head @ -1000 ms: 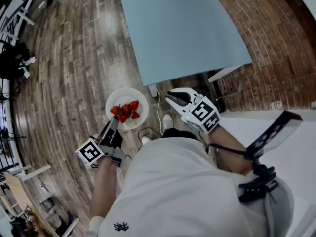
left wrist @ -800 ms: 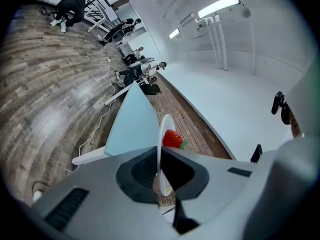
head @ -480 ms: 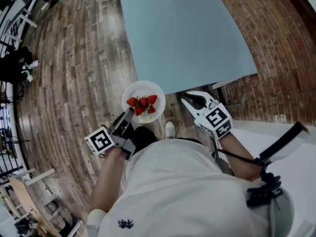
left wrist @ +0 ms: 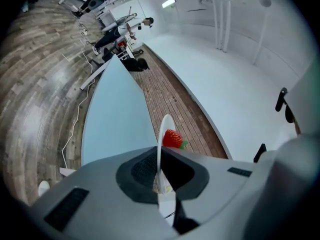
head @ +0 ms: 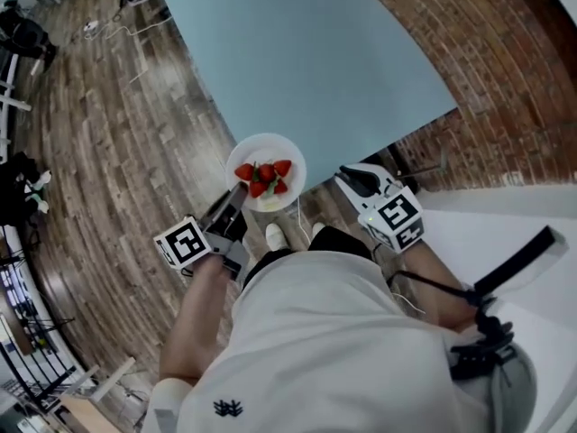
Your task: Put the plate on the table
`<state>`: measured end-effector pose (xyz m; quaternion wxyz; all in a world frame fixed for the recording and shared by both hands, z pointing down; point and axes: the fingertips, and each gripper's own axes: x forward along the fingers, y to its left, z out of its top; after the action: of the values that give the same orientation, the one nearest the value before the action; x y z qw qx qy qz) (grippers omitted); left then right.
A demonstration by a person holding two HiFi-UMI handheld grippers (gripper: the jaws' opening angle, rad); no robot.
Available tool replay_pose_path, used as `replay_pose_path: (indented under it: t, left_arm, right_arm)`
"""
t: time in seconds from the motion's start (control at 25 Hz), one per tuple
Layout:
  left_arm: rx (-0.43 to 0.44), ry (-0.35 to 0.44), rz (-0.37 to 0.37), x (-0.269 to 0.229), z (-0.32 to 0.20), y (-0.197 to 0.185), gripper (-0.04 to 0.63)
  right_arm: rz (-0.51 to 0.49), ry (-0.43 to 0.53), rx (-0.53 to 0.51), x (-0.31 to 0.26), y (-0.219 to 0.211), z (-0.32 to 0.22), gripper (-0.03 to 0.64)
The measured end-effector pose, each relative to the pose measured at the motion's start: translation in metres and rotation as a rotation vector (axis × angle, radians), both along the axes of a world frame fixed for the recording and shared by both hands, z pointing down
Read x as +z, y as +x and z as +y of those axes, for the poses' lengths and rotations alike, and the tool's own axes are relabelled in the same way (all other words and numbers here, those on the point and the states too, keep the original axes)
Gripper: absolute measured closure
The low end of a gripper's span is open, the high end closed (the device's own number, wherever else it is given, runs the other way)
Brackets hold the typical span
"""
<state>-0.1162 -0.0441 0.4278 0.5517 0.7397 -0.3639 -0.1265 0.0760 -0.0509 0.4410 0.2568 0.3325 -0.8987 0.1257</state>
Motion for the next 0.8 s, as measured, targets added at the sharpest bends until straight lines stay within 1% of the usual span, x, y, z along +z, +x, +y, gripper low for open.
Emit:
replay_pose_path:
  t: [0.12, 0.24, 0.32, 0.44, 0.6, 0.72, 0.8]
  left_arm:
    - [0.069, 0.027, 0.002, -0.002, -0.025, -0.006, 0.584]
    - [0.084, -0.006, 0.023, 0.005, -0.047, -0.011, 0.584]
    - [0.094, -0.007, 0.037, 0.008, -0.064, -0.007, 0.584]
    - [0.115, -0.001, 0.044, 0.01, -0.098, 0.01, 0.584]
    - [0.128, -0.042, 0.015, 0.025, -0.141, 0.037, 0.584]
    - [0.14, -0.07, 0.023, 0.041, -0.173, 0.064, 0.584]
    - [0.153, -0.075, 0.032, 0.053, -0.198, 0.082, 0.584]
  right_arm:
    - [-0.009, -0.007, 0.071, 0.005, -0.004, -0.006, 0.571]
    - [-0.005, -0.027, 0.116, 0.009, -0.008, -0.006, 0.571]
    - [0.008, -0.028, 0.133, 0.008, -0.002, -0.013, 0.571]
    - [0.004, -0.021, 0.165, 0.007, 0.014, -0.035, 0.571]
    - [-0.006, -0.014, 0.18, 0.005, 0.034, -0.068, 0.571]
    - [-0.01, -0.035, 0.186, 0.01, 0.05, -0.088, 0.571]
    - [-0.004, -0.057, 0.183, 0.016, 0.062, -0.101, 0.571]
